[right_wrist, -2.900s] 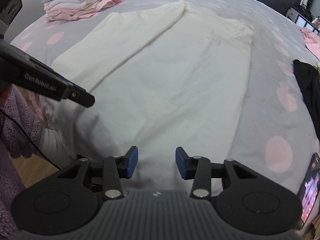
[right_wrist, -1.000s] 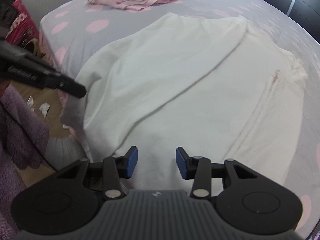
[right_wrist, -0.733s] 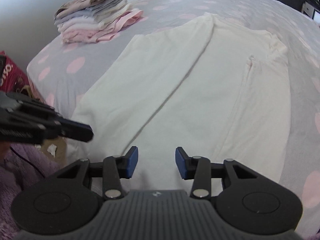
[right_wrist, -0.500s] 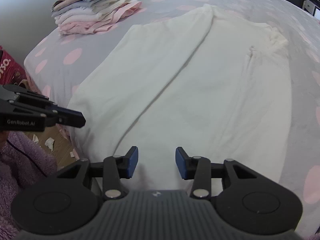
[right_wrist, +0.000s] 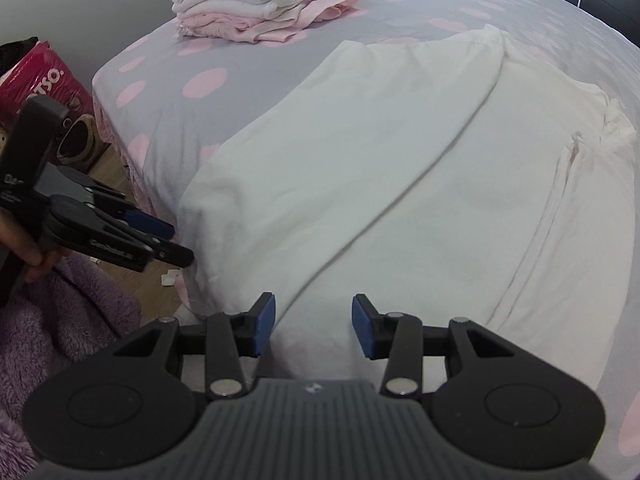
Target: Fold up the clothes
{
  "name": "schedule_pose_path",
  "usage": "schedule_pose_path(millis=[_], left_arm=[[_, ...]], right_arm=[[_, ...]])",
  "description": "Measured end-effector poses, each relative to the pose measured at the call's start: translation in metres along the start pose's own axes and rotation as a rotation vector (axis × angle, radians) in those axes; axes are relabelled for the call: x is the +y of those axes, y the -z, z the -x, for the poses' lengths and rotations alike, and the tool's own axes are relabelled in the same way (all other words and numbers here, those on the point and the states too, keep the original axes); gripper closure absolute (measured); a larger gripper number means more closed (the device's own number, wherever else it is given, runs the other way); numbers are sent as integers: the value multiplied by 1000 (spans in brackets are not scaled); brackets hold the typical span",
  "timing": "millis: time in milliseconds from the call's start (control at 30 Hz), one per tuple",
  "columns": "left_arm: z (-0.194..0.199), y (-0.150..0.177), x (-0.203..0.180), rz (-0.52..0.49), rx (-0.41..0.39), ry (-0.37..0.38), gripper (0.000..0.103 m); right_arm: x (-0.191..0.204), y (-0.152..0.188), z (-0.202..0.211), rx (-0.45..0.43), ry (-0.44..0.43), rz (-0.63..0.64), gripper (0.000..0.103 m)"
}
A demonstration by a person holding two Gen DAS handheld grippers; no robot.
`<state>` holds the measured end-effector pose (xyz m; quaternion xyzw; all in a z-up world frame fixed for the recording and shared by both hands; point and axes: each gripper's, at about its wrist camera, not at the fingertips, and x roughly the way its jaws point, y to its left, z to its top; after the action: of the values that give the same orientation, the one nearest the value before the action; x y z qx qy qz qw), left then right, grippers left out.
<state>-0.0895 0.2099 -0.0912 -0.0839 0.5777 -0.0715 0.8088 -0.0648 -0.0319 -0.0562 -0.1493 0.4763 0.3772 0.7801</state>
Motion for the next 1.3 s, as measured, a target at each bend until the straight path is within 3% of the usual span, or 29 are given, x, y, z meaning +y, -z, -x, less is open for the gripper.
schedule_pose_path(millis=[100, 167, 300, 467, 733, 833, 900, 1000, 1033, 1067, 1133, 1300], left_arm=[[-9, -3, 2, -31, -11, 5, 62], [-12, -4, 1, -40, 0, 37, 78], [-7, -3, -4, -61, 6, 48, 97], [29, -5, -12, -62, -27, 120, 99], [62, -30, -39, -200, -36, 296, 103], [51, -41, -45, -256, -11, 249, 103], [45, -40, -39, -230, 0, 231, 103], [46, -35, -25, -170, -11, 163, 102], [44, -34, -20, -148, -11, 142, 95], [44, -31, -16, -132, -14, 121, 79], [41, -27, -9, -118, -17, 82, 59], [15, -22, 5, -103, 35, 31, 57]], right_arm=[[2, 3, 0, 7, -1, 11, 57], [3, 3, 0, 9, 0, 17, 56], [1, 4, 0, 12, 3, 12, 56], [-3, 5, 2, 8, -16, -14, 56], [-15, 1, 14, -44, -66, -169, 58], [-14, 3, 13, -50, -83, -210, 58], [-13, 6, 12, -41, -65, -198, 58], [-18, 11, 5, -7, -59, -219, 58], [-19, 12, 3, 1, -67, -226, 58], [-19, 12, 2, 7, -74, -222, 58], [-16, 10, 0, 14, -85, -200, 57], [-4, 5, -8, 28, -114, -138, 57]])
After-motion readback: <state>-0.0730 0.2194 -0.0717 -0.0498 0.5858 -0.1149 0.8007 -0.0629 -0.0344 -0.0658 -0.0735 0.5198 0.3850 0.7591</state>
